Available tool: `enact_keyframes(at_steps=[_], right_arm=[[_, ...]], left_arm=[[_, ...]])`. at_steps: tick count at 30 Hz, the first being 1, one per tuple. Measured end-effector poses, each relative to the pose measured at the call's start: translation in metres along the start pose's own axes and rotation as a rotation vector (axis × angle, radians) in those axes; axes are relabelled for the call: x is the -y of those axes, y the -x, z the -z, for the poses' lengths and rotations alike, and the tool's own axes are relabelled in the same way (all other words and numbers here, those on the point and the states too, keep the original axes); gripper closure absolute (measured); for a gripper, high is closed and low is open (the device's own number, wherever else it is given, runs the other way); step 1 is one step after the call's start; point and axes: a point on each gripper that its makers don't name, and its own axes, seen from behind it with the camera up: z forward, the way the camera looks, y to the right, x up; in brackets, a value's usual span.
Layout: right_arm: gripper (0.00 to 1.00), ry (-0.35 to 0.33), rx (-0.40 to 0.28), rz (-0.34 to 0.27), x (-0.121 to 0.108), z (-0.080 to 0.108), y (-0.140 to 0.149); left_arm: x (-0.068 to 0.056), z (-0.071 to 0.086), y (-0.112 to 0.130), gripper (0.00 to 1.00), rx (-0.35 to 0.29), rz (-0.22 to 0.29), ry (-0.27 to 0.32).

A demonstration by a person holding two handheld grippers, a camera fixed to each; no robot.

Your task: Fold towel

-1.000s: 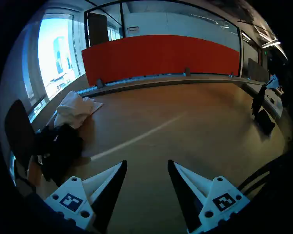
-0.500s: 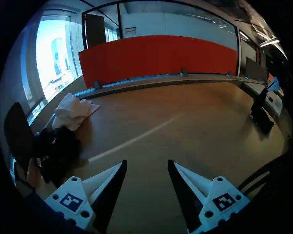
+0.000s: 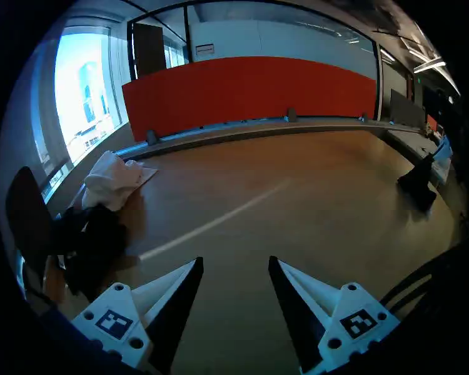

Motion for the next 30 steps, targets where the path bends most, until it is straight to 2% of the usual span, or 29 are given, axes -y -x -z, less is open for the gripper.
enact_keyframes(at_steps=[14,30], right_arm=[[0.93,0.001,0.058,-0.035,0.009,0.0,0.041],[0.93,0.046,0.141,-0.123,-0.002,-0.013,0.089]], left_arm=[[-0.002,0.002,0.0,0.23,-0.002,-0.006,0.006],[0.001,0.004,0.005,0.23,0.005,-0.014,-0.002]])
